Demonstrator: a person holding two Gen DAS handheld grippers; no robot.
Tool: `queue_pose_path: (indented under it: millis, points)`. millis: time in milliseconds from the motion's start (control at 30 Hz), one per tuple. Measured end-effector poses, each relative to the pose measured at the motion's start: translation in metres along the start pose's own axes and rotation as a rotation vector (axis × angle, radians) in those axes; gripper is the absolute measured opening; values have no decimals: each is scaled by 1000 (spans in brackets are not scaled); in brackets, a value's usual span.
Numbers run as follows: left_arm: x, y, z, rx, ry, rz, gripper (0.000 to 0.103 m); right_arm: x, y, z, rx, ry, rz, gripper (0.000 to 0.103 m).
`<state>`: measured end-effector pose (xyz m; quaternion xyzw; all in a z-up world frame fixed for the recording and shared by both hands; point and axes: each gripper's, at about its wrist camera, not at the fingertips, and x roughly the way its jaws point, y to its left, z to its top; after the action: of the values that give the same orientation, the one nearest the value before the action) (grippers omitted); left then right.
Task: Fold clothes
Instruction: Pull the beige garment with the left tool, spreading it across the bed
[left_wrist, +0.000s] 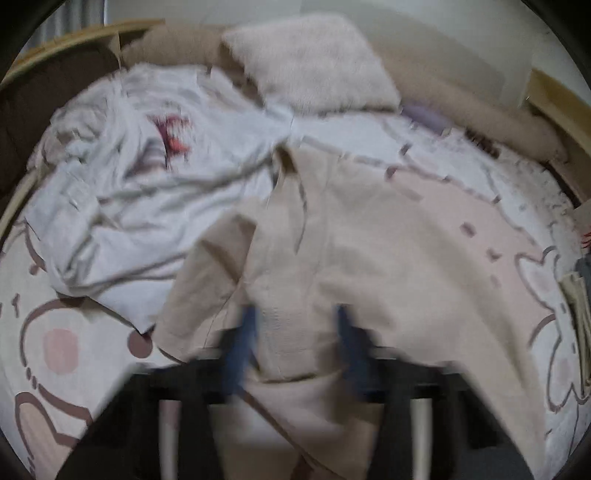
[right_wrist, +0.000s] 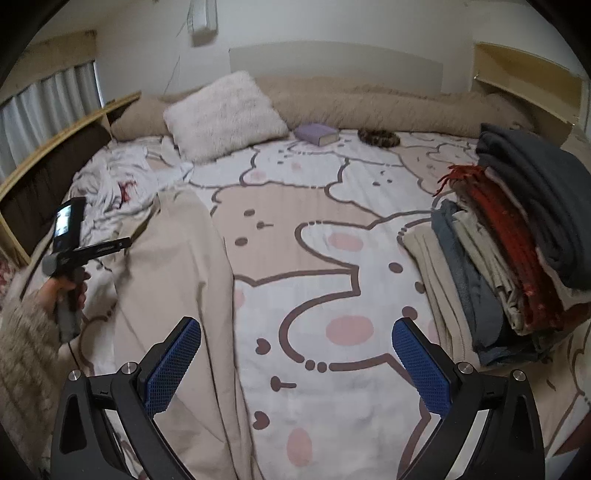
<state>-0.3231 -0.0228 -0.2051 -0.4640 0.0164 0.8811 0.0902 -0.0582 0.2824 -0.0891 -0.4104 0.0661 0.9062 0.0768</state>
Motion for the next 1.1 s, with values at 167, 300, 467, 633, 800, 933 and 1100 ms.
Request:
queue_pose_path:
  millis: [167,300,467,633,800,933,1100]
  points:
    - [-32,19,-6,-16,-37,-34,5,3,6,-1,-21,-14,17,103]
    - [-120,20,-12,-2,-169,-146,4,-5,11,-2,-28,-36,47,102]
    - [-239,10,-45,77,-308,-306,1,-27,16,-2,-48,-93,83,102]
    - [-274,-8,-134,173,-186,-315,1,-40,23,-3,-82,-123,131,102]
    - [-235,-10,-234,91,134,-380,1,-44,35,-4,-106,-122,166,102]
    - [-225,-10,-271,115,175,-255,1,-40,48,-8,-143,-96,181,102]
    - [-225,23,-198,34,-61,-190,63,-35,59,-9,-149,-74,184,102]
